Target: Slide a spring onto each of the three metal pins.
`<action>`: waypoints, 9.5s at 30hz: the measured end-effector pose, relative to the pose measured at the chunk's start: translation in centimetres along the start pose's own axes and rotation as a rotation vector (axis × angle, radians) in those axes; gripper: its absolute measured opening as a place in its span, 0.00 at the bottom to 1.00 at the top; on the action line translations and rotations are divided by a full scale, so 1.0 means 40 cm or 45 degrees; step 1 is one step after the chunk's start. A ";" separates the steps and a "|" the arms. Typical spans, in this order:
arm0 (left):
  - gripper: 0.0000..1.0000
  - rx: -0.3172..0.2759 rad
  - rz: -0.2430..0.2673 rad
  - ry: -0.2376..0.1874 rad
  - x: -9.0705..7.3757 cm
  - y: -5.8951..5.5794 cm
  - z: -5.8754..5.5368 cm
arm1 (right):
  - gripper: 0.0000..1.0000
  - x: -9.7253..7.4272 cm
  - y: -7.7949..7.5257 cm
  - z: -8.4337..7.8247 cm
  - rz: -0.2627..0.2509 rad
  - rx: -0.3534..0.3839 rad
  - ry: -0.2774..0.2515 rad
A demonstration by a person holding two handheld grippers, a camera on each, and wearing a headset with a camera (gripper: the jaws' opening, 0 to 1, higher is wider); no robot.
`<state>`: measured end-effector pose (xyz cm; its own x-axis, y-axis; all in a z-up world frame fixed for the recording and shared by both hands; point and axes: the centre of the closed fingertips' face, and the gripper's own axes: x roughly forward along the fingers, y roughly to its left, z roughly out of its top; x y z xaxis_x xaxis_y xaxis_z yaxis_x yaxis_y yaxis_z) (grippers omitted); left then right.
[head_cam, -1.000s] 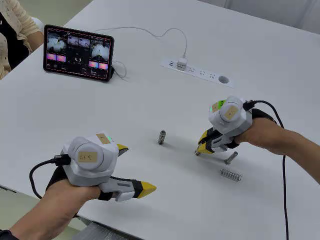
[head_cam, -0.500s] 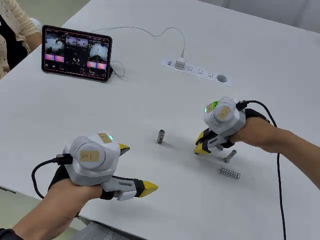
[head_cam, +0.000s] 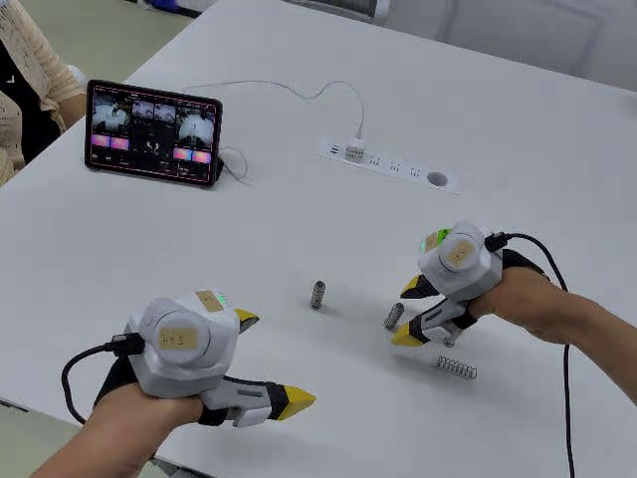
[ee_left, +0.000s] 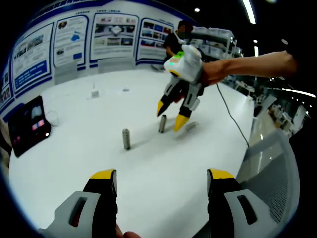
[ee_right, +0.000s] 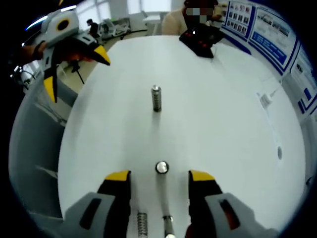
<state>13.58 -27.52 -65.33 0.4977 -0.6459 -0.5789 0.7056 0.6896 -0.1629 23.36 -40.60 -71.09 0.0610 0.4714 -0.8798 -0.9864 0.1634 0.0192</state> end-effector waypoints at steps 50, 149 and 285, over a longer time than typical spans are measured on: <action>0.76 0.066 -0.086 -0.006 0.047 -0.051 0.056 | 0.64 -0.210 0.014 -0.071 -0.334 0.613 -0.526; 0.75 0.431 -0.429 0.142 0.302 -0.259 0.143 | 0.76 -0.307 0.296 -0.323 -0.500 1.026 -0.673; 0.10 0.170 -0.146 0.036 0.140 -0.182 0.033 | 0.60 -0.221 0.337 -0.106 -0.200 1.005 -0.818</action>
<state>11.90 -36.59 -66.33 0.3971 -0.7073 -0.5849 0.8185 0.5611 -0.1229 8.89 -46.23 -65.07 0.4795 0.7323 -0.4835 -0.5928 0.6766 0.4368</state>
